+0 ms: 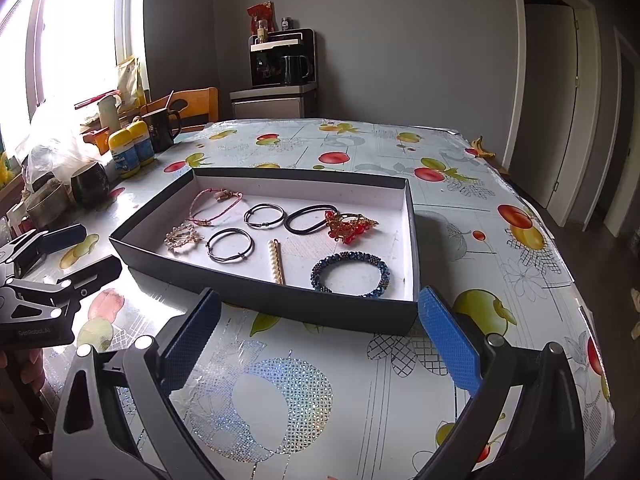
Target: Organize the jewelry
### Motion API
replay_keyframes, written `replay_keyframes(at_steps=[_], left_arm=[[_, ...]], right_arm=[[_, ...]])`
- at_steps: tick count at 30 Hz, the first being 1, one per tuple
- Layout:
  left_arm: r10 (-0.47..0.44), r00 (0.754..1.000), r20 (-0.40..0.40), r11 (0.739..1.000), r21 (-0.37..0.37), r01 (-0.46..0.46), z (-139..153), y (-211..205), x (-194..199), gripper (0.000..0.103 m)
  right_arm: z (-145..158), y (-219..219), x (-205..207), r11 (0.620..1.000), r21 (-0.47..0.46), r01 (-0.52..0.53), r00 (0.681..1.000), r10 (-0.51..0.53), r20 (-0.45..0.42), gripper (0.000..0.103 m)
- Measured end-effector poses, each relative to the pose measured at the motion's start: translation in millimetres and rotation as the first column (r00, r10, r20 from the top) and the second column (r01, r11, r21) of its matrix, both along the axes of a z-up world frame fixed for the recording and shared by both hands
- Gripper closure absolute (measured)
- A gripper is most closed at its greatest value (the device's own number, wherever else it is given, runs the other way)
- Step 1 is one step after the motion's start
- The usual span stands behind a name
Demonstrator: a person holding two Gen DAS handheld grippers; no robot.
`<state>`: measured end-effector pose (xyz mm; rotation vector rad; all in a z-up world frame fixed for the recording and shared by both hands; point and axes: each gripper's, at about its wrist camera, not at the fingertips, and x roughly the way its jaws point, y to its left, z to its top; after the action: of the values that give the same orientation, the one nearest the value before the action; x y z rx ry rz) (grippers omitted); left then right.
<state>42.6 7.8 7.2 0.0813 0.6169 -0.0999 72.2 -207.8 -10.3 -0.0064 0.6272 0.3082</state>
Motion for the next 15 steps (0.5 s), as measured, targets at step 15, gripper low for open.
replay_keyframes(at_steps=[15], left_arm=[[0.001, 1.000, 0.001, 1.000, 0.000, -0.001, 0.3, 0.4, -0.4, 0.007]], right_arm=[[-0.5, 0.0, -0.4, 1.000, 0.001, 0.002, 1.000, -0.002, 0.003, 0.006]])
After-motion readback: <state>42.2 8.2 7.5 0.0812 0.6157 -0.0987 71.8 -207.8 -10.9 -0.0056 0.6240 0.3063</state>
